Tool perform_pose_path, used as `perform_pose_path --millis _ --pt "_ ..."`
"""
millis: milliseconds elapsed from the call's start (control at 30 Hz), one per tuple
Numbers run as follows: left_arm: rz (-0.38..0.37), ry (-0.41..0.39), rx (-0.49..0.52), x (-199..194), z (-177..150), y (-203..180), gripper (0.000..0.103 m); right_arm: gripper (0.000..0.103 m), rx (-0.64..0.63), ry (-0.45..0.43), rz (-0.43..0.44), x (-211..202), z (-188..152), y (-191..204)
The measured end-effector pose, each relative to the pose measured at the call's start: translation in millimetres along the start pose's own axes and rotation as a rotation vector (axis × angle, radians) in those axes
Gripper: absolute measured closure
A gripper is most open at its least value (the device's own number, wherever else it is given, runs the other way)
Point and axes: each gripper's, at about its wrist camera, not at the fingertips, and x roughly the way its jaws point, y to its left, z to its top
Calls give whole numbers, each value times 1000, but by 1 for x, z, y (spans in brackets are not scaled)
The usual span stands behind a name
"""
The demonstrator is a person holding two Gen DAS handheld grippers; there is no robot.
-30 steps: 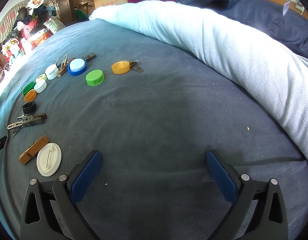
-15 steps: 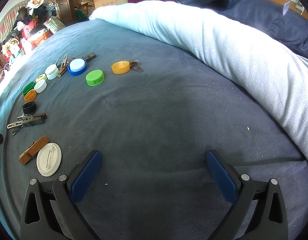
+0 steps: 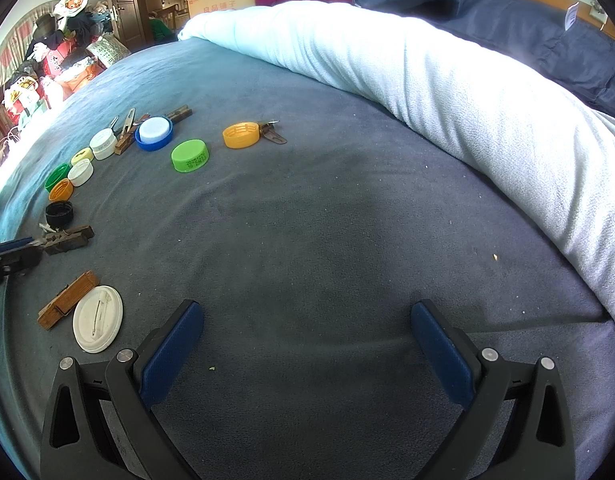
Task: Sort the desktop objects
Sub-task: 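Grasp a metal clip with the left tool, then hold the metal clip in the left tool while the right tool grasps a wooden clothespin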
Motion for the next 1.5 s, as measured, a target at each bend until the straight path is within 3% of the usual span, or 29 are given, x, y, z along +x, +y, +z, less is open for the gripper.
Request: perform_pose_path --millis 233,400,667,733,800,867,933,1033,1100,1167,1200,1233,1267,1300,1400,1500 --pt "35 -36 -91 -26 -27 26 89 0 -29 16 -59 3 3 10" --pt "13 -27 -161 -19 -40 42 89 0 -8 4 -43 1 2 7" --pt "-10 -28 -176 -7 -38 40 89 0 5 30 -12 4 9 6" --pt "-13 -34 -178 -9 -40 42 89 0 48 46 44 -6 15 5" --pt "-22 -39 -185 -8 -40 42 89 1 53 -18 105 -34 19 21" --pt "-38 -42 -199 -10 -42 46 89 0 -16 -96 221 -63 19 58" --pt "-50 -44 -211 -11 -43 48 89 1 -91 -104 392 -71 18 95" --pt "-51 -44 -212 -12 -43 48 89 3 -153 -19 642 -60 11 139" --pt "-50 -44 -212 -13 -43 47 89 7 -114 77 715 -38 7 143" --pt "-57 -43 -218 -14 -43 48 89 33 -38 115 725 -22 2 123" --pt "-63 -44 -223 -12 -42 48 89 53 -6 117 714 -23 0 107" --pt "-68 -45 -228 -12 -42 48 89 53 11 117 665 -30 -3 91" --pt "-71 -45 -230 -12 -42 49 89 41 1 121 594 -38 -6 78" --pt "-73 -46 -231 -11 -41 48 89 23 -20 119 540 -46 -11 65" --pt "-84 -48 -238 -11 -41 50 89 21 -72 136 435 -72 -31 35" --pt "-96 -51 -248 -9 -41 51 89 21 -134 82 360 -95 -38 31"
